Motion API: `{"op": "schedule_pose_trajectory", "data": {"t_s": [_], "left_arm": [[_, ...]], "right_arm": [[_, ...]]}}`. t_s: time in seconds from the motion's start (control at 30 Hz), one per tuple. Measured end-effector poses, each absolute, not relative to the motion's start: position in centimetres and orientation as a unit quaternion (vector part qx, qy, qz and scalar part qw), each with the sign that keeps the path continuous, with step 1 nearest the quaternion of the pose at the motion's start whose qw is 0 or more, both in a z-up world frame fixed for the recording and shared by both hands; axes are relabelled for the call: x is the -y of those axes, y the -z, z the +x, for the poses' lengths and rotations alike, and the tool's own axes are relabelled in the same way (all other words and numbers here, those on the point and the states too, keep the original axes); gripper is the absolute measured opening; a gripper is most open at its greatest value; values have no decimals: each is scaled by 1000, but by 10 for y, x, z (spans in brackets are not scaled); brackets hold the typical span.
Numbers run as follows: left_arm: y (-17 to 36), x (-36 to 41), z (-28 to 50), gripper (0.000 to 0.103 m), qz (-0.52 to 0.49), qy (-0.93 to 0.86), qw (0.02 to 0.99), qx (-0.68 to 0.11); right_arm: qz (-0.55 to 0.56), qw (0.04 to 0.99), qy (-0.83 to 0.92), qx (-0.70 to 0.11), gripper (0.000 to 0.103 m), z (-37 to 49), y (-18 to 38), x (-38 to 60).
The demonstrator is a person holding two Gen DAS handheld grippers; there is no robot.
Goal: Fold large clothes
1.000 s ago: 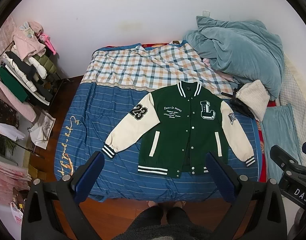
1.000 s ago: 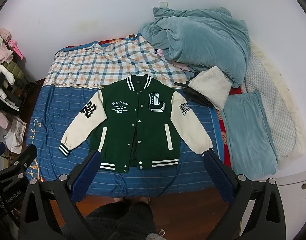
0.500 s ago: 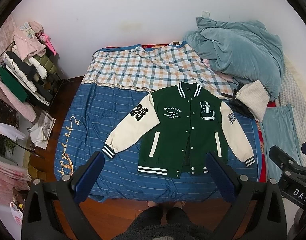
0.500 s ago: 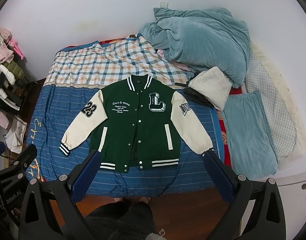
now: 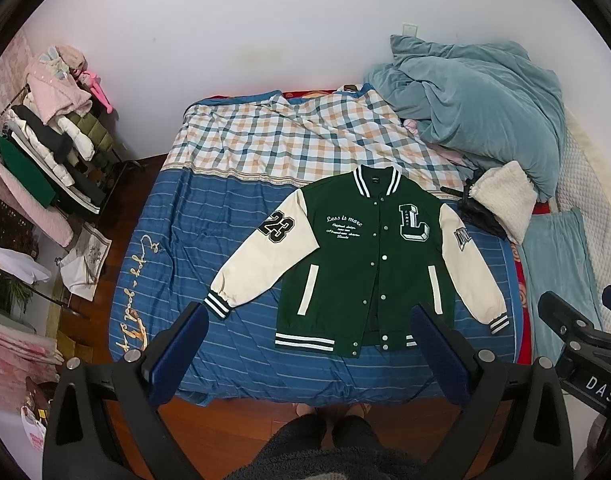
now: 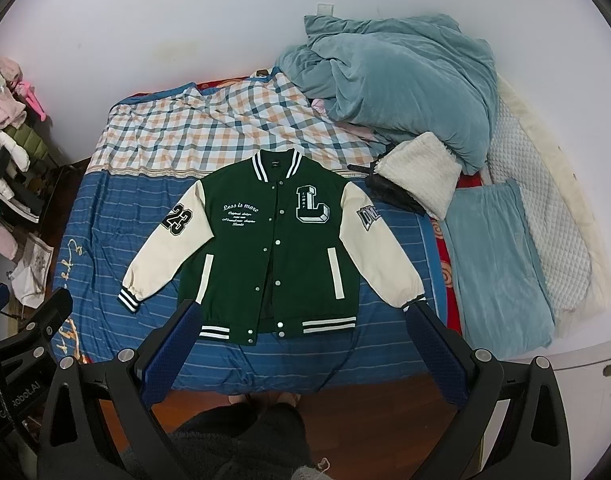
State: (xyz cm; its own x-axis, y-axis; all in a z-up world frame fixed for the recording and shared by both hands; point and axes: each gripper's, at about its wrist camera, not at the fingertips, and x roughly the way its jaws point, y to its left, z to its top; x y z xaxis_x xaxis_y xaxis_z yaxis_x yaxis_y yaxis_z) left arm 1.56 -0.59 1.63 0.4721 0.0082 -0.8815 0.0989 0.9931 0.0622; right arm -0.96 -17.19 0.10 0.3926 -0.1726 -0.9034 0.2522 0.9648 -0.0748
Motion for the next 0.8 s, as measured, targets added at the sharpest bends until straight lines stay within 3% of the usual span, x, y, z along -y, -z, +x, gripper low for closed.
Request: {"op": "schedule_pose_trajectory", "data": {"t_s": [0.8], "left_arm": [[-30, 16, 19, 103, 55, 24, 859, -509]], "right_arm": [[37, 835, 127, -534, 103, -13, -9, 174]]}}
